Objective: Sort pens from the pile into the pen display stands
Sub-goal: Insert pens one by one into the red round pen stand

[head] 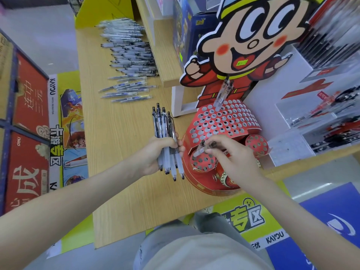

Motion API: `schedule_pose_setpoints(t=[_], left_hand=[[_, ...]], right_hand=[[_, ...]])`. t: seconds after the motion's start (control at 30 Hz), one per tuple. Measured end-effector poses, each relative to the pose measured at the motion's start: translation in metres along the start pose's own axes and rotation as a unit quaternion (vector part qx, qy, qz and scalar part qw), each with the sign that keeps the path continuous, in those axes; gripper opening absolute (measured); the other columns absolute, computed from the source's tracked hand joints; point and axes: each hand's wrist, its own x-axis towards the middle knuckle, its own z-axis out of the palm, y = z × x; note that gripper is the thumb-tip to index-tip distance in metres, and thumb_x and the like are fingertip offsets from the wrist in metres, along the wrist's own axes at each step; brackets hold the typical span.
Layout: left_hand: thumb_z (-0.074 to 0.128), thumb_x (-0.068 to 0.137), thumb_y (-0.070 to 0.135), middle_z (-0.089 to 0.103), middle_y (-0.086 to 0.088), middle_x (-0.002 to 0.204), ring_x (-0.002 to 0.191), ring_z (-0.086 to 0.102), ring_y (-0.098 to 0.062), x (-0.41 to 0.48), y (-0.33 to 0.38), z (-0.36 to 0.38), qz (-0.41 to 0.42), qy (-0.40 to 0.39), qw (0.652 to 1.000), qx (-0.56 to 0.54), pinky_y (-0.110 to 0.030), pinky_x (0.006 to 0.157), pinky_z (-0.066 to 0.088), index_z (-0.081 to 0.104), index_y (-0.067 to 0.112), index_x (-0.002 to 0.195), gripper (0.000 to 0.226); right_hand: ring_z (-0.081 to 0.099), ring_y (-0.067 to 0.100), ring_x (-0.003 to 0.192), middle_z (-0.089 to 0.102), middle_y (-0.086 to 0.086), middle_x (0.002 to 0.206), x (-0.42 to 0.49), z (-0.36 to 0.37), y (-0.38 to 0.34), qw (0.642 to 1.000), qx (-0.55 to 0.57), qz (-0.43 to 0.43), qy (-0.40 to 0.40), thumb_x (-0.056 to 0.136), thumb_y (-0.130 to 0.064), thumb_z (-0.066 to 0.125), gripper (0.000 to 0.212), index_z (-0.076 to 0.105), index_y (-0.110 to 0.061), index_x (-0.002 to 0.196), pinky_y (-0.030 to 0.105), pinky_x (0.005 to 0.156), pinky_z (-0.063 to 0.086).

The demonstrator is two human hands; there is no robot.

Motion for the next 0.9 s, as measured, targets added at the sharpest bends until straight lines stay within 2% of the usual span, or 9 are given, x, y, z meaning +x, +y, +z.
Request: schedule_pose_setpoints(t=[0.1,0.17,0.2,0.27,0.33,0.43,0.53,0.7,0.9], left_hand=[[0.054,0.065,-0.003,0.057,-0.007,0.074,0.063,0.061,-0.02,0.0,-0.001,-0.002,0.0,-0.005,1.0,-0.004,-0.028,0.059,0.053,0.051,0.007,0.086,0.023],[0.054,0.065,-0.004,0.057,-0.007,0.074,0.063,0.06,-0.02,0.0,-0.002,-0.003,0.0,-0.009,1.0,-0.002,-0.028,0.059,0.053,0.051,0.007,0.086,0.024],[0.054,0.065,-0.004,0.057,-0.007,0.074,0.064,0.06,-0.02,0.0,-0.003,-0.003,-0.001,-0.01,1.0,-0.001,-0.029,0.059,0.053,0.051,0.008,0.087,0.025],[0.054,0.065,-0.004,0.057,-0.007,0.074,0.064,0.061,-0.02,-0.001,-0.005,-0.004,0.001,-0.014,1.0,0.005,-0.029,0.06,0.053,0.051,0.007,0.087,0.025],[0.054,0.066,-0.005,0.057,-0.007,0.074,0.065,0.061,-0.02,-0.002,-0.006,-0.004,0.004,-0.022,1.0,0.013,-0.029,0.061,0.053,0.051,0.007,0.087,0.024],[0.054,0.066,-0.005,0.058,-0.007,0.073,0.065,0.059,-0.02,-0.002,-0.006,-0.002,0.002,-0.035,0.999,0.025,-0.03,0.062,0.053,0.052,0.007,0.085,0.022],[0.054,0.066,-0.004,0.058,-0.007,0.071,0.065,0.058,-0.02,-0.001,-0.006,-0.001,0.0,-0.046,0.998,0.032,-0.03,0.062,0.053,0.053,0.007,0.082,0.019],[0.054,0.068,-0.005,0.058,-0.006,0.071,0.065,0.058,-0.02,-0.002,-0.005,0.001,0.007,-0.054,0.998,0.042,-0.029,0.062,0.053,0.053,0.007,0.083,0.02],[0.054,0.067,-0.004,0.058,-0.005,0.069,0.063,0.06,-0.019,-0.005,-0.002,0.002,0.014,-0.051,0.996,0.07,-0.029,0.062,0.052,0.052,0.007,0.085,0.021]], right_hand=[[0.057,-0.015,0.086,0.059,-0.043,0.08,0.004,0.0,0.001,0.999,0.01,0.034,-0.006,0.09,-0.009,0.061,0.021,0.059,-0.03,0.091,0.002,0.076,0.039],[0.061,-0.002,0.084,0.06,-0.042,0.078,0.008,0.0,0.003,0.998,0.003,0.056,-0.019,0.09,-0.011,0.06,0.023,0.058,-0.035,0.089,0.011,0.074,0.044],[0.062,0.004,0.084,0.061,-0.039,0.079,0.01,0.0,0.005,0.998,-0.003,0.061,-0.024,0.09,-0.012,0.06,0.02,0.06,-0.032,0.089,0.015,0.075,0.045],[0.06,0.004,0.086,0.065,-0.025,0.081,0.012,0.001,0.008,0.998,-0.01,0.061,-0.027,0.088,-0.013,0.062,0.011,0.064,-0.024,0.092,0.015,0.078,0.043],[0.049,0.0,0.088,0.059,-0.018,0.085,0.014,0.002,0.012,0.998,-0.056,0.006,0.0,0.085,-0.021,0.063,0.006,0.066,-0.02,0.09,0.016,0.085,0.035],[0.03,0.004,0.097,0.05,-0.01,0.099,0.018,0.003,0.018,0.985,-0.152,-0.073,0.03,0.078,-0.037,0.062,0.017,0.071,-0.024,0.085,0.023,0.085,0.021],[0.033,0.012,0.105,0.054,-0.005,0.107,0.024,0.0,0.018,0.981,-0.166,-0.097,-0.001,0.079,-0.039,0.059,0.019,0.071,-0.025,0.084,0.022,0.086,0.017],[0.038,0.012,0.102,0.06,-0.004,0.099,0.033,-0.004,0.017,0.967,-0.186,-0.164,-0.059,0.081,-0.034,0.057,0.02,0.069,-0.019,0.085,0.017,0.093,0.015],[0.042,0.014,0.1,0.061,-0.005,0.098,0.034,-0.014,0.023,0.944,-0.25,-0.207,-0.054,0.084,-0.033,0.057,0.018,0.067,-0.019,0.084,0.019,0.087,0.018]])
